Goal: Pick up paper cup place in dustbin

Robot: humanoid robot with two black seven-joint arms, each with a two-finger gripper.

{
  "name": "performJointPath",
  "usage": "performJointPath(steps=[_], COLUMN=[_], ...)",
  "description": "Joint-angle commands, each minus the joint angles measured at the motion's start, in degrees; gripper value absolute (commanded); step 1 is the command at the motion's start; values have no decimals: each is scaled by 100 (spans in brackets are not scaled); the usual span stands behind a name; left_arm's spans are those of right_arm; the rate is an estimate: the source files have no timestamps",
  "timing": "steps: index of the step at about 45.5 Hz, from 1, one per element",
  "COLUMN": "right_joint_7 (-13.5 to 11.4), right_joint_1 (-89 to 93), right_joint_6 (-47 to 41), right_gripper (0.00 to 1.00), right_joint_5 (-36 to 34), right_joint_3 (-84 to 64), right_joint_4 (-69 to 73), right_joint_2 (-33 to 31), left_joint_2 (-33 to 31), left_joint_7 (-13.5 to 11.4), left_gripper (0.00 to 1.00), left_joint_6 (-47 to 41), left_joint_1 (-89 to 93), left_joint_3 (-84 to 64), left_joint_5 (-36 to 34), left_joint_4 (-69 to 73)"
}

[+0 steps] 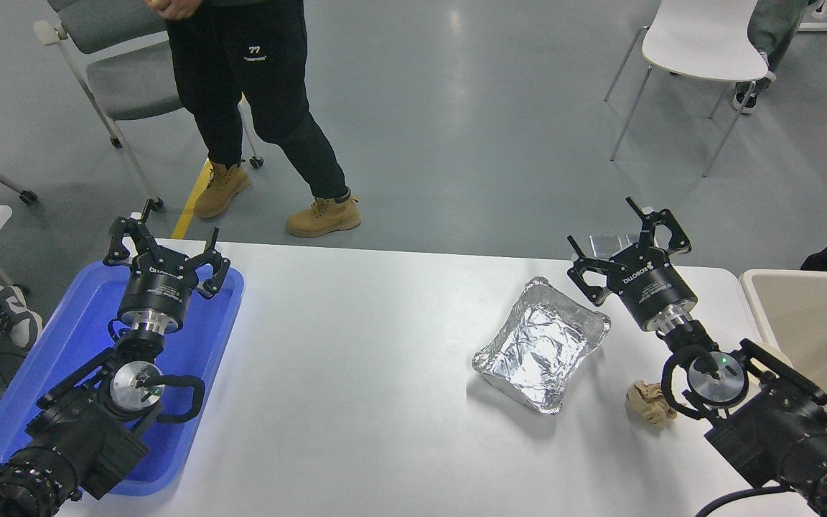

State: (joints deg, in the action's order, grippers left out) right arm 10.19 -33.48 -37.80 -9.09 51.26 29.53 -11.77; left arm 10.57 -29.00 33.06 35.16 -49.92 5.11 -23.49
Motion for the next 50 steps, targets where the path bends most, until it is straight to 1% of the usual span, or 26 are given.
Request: performJointPath(steps=[1, 31, 42, 50], right_joint_7=[-8, -8, -8, -44], right_joint_1=[-18, -238, -791, -1231], right_joint_6=[1, 27, 71, 80], right_gripper=[100, 100, 100, 100], right_joint_5=[4, 4, 30, 417], right_joint_3=[7, -204, -977, -1566], right_joint_4=[-44, 9, -175, -298], right_joint_2=[-18, 17, -53, -273], left_joint_2=[-2, -2, -2, -2], left_joint_7=[0, 0, 0, 0], left_gripper=[100, 100, 100, 100], left_joint_6=[-1, -1, 8, -1], left_joint_1=[0, 0, 0, 0], left_joint_3=[-9, 0, 0, 0], left_joint_5=[-2, 7, 7, -1], left_joint_4=[2, 2, 2, 2])
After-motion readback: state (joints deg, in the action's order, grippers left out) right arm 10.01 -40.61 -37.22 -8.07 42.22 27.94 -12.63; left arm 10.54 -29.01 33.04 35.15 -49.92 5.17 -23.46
